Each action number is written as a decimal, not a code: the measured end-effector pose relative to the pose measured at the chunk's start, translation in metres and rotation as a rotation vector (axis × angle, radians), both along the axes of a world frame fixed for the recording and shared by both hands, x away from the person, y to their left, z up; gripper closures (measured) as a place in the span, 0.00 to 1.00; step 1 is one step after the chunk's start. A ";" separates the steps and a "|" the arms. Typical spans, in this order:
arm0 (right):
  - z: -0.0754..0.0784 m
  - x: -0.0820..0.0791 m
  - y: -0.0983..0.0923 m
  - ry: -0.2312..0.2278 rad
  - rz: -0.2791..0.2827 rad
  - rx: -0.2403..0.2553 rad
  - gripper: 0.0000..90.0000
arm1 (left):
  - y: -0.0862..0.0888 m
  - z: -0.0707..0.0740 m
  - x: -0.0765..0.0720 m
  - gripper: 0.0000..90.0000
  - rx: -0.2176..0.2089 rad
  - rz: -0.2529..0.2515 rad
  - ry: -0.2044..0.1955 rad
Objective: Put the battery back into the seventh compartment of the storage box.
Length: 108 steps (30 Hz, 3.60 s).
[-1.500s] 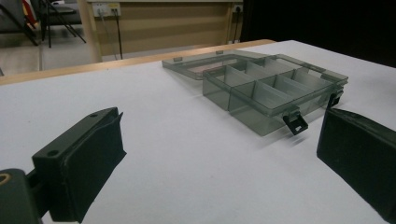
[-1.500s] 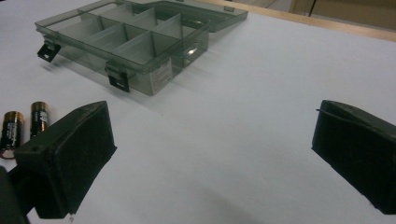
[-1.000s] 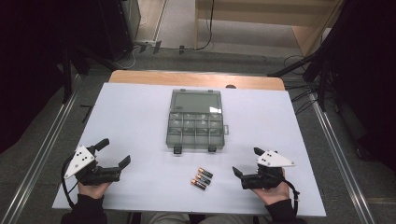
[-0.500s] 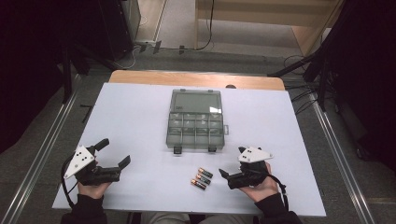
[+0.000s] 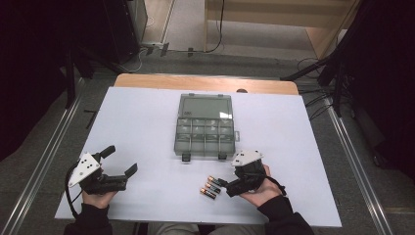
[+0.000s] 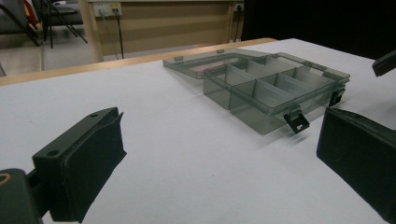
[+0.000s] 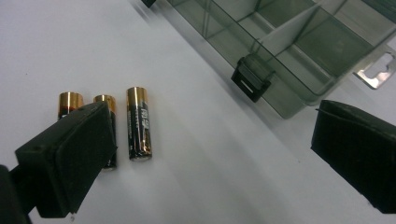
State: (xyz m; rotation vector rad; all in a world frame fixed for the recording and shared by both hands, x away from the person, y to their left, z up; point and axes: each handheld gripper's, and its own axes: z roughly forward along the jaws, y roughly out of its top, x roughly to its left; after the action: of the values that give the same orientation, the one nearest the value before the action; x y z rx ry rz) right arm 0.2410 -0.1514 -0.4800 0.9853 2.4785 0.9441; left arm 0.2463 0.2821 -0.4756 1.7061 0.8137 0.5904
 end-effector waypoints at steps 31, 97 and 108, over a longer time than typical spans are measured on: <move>0.004 0.026 0.047 0.286 0.152 -0.223 0.48 | -0.002 -0.001 0.001 0.01 0.011 -0.007 0.006; 0.031 0.058 0.030 0.290 -0.199 0.185 0.87 | -0.003 -0.002 0.001 0.01 0.012 -0.011 0.007; 0.026 0.073 0.024 0.329 -0.310 0.353 0.87 | -0.002 -0.002 0.001 0.01 0.012 -0.012 0.006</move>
State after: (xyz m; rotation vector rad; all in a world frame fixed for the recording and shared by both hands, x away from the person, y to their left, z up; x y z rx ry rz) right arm 0.3139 -0.1271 -0.4542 1.7054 2.3424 1.2170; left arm 0.2477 0.2797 -0.4772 1.7235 0.8053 0.5827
